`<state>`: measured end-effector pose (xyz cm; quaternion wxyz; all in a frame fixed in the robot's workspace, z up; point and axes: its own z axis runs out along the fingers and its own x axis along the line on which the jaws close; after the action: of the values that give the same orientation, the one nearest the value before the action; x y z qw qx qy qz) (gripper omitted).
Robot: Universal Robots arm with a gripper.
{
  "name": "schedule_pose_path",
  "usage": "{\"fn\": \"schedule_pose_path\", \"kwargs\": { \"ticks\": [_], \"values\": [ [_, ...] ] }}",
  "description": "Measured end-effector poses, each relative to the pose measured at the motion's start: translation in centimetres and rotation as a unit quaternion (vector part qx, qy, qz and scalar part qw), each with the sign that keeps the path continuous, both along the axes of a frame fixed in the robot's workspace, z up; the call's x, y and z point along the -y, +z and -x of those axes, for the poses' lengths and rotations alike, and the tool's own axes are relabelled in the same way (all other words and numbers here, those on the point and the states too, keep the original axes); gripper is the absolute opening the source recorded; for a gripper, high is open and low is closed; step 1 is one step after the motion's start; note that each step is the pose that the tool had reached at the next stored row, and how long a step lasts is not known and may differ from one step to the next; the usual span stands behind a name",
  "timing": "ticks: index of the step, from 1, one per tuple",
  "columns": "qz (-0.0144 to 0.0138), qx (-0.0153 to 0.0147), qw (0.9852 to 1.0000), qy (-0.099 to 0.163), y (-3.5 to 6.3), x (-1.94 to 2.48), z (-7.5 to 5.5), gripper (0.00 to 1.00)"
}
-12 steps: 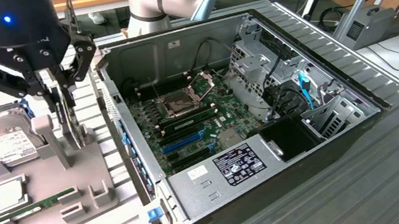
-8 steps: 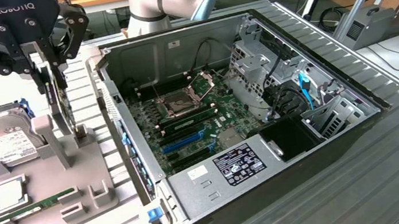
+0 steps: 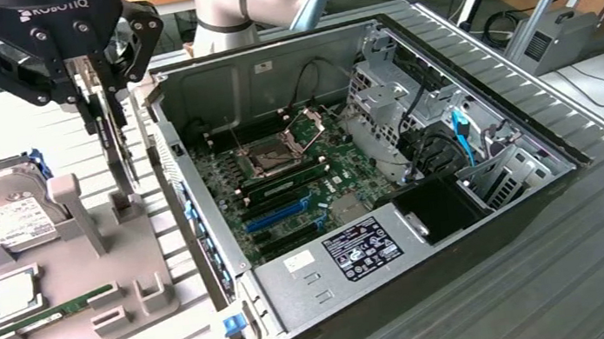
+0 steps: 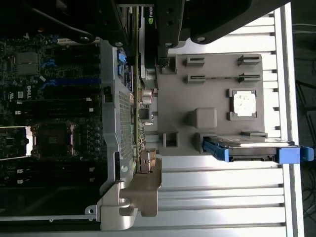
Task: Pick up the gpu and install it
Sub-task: 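Pick up the gpu and move the gpu toward the slot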
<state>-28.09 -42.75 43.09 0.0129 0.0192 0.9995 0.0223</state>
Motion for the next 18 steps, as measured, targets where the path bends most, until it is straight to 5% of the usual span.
{"fn": "schedule_pose_path", "kwargs": {
  "ticks": [18],
  "values": [
    [0.0000,0.0000,1.0000,0.000,0.00,-0.57,-3.4,0.27]
  ]
}}
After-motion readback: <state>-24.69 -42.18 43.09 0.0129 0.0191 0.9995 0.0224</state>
